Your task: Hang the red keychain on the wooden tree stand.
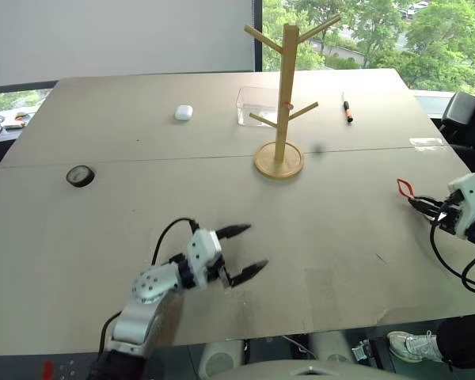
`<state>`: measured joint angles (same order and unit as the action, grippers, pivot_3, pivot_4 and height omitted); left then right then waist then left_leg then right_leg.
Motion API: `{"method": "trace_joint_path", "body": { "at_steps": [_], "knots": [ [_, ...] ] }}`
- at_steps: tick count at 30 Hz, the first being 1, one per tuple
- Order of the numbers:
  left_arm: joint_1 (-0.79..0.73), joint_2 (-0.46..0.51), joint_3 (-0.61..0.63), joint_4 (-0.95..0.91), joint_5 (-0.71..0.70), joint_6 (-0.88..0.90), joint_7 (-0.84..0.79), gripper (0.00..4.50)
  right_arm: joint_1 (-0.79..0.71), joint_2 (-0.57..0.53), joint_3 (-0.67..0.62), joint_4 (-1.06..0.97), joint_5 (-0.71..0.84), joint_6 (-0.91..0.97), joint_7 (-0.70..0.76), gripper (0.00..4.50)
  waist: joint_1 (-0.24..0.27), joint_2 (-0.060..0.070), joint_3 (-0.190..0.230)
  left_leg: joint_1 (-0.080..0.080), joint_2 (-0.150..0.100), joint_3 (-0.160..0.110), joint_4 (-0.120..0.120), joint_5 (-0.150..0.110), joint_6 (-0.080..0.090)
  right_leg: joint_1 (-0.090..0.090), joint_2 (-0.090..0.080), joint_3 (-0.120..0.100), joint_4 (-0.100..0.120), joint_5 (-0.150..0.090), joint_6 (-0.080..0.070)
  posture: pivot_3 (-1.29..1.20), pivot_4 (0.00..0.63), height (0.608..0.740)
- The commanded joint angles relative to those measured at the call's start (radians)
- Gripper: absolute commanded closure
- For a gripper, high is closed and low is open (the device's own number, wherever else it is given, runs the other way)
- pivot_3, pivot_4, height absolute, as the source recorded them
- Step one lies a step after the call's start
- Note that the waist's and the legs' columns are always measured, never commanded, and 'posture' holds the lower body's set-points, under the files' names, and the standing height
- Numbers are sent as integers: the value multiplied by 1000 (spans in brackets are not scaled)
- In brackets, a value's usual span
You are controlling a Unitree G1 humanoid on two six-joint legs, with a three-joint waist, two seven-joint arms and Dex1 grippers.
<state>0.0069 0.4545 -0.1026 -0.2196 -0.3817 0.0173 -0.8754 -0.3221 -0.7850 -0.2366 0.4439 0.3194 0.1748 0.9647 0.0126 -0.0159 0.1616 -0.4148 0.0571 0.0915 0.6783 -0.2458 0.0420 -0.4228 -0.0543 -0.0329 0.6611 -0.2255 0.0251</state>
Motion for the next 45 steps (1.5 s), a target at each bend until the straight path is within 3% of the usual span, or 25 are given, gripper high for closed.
{"method": "trace_joint_path", "body": {
  "at_steps": [1, 7, 12, 15, 28, 43, 44, 45],
  "knots": [
    [-111, 44, 82, -186, -101, 219, 113, 0, -33, -1, -17, -338, 69, 88, -53, 4427, -3, 1, 0, 0, 0, 0, 0, 0, 0, 0, 0, 0, 0, -1, 1, 0, 150, 740],
    [-317, 115, 194, -296, -279, 547, 261, 0, -158, 51, 78, -708, 78, 203, -169, 4427, -9, 0, 1, 0, -1, -2, -3, 0, -1, 0, 1, -1, -2, -1, 3, 0, 150, 740],
    [-490, 127, 258, -261, -434, 784, 379, 0, -270, 112, 160, -832, 56, 230, -227, 4427, -1, -2, 2, 0, -2, -2, -3, 0, -1, 0, 1, -2, -2, -1, 3, 0, 150, 740],
    [-525, 118, 251, -268, -440, 821, 414, 0, -291, 143, 216, -847, 11, 199, -243, 4427, 0, -2, 2, 0, -2, -2, -3, 0, -1, 0, 1, -2, -3, -1, 3, 0, 150, 740],
    [-516, 111, 202, -253, -343, 792, 405, 0, -345, 293, 324, -592, -143, 13, -281, 4427, -2, -4, 3, 0, -3, -2, -3, 2, -4, 0, 1, -1, -3, 1, -1, 0, 150, 740],
    [-528, 95, 213, -262, -346, 804, 417, 0, -413, 399, 324, -366, -220, -101, -331, 4427, -7, -4, 3, 0, -2, -2, -4, 2, -4, 0, 1, -1, -3, 1, -2, 0, 150, 740],
    [-530, 94, 212, -261, -346, 804, 418, 0, -415, 402, 322, -360, -220, -103, -331, 3670, -7, -4, 3, 0, -2, -1, -4, 2, -4, 0, 1, -1, -3, 1, -2, 0, 150, 740],
    [-531, 92, 211, -262, -346, 803, 419, 0, -416, 406, 319, -355, -216, -104, -330, 3317, -7, -4, 4, 0, -2, -1, -4, 2, -4, 0, 1, -1, -3, 1, -2, 0, 150, 740]
  ]
}}
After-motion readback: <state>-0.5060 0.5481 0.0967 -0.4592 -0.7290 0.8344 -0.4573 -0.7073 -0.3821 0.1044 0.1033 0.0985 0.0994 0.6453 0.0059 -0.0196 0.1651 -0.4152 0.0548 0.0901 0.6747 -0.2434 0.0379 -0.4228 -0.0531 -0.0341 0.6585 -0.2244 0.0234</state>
